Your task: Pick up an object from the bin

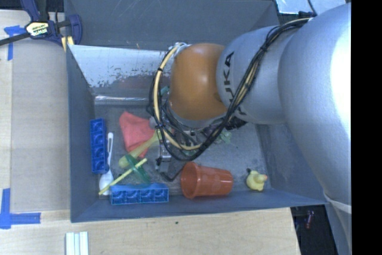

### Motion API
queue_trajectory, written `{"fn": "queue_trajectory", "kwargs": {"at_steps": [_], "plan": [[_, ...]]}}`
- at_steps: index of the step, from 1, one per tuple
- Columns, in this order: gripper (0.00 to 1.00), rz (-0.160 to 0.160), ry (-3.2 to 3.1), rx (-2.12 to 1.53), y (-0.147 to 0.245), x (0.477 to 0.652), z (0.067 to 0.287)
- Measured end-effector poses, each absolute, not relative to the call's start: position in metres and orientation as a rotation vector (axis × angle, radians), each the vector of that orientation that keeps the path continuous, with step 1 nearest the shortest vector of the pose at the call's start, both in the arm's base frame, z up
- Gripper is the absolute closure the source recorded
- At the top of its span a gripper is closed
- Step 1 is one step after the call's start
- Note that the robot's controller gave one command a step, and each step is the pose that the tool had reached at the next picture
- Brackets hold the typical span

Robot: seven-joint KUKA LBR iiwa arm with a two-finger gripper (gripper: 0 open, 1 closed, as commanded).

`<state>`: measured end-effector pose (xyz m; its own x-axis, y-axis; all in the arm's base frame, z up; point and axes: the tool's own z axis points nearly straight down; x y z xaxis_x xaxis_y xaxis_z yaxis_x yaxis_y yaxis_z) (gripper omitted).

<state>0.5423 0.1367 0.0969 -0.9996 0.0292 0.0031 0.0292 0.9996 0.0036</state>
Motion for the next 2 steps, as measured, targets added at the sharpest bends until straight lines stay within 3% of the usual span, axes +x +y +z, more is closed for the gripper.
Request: {"fn": "queue_trajectory", "kwargs": {"at_steps": [1, 2], "plan": [[1.0, -0.005, -3.137, -0.047, 0.1363, 0.542, 0.0964], [0.0, -0.005, -3.137, -0.048, 0.1363, 0.542, 0.0965]]}}
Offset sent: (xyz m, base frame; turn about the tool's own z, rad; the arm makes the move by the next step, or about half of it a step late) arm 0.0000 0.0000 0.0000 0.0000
